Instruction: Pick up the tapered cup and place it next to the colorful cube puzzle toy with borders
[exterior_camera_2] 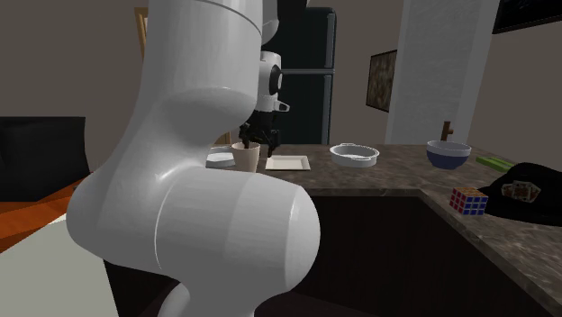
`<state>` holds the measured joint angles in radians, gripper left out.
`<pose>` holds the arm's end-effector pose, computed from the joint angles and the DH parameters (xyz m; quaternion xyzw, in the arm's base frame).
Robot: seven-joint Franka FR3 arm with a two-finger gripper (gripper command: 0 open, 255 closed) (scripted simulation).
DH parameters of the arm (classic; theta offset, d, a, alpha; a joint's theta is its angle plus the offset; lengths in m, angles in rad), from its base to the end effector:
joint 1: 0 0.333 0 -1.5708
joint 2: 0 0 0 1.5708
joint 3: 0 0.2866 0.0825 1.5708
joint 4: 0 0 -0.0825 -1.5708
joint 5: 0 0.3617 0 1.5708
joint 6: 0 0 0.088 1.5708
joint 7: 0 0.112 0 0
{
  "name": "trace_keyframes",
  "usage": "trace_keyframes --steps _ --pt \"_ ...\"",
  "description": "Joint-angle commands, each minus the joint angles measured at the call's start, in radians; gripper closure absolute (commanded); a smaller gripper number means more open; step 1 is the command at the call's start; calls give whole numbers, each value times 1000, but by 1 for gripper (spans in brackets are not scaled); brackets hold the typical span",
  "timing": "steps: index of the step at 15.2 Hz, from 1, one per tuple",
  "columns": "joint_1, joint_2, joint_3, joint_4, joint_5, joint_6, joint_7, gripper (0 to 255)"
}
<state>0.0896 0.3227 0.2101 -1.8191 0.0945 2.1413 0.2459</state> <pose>0.5798 0.1763 0.3450 -0.9973 0.0039 0.0171 0.0709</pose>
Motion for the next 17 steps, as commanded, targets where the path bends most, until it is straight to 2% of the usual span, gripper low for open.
trace_keyframes --steps 1,6,7,17 --pt "1 2 0 -1 0 4 1 0" --pt "1 2 0 -1 0 4 1 0" --pt "1 2 0 -1 0 4 1 255" --pt "1 -4 1 4 0 -7 2 255"
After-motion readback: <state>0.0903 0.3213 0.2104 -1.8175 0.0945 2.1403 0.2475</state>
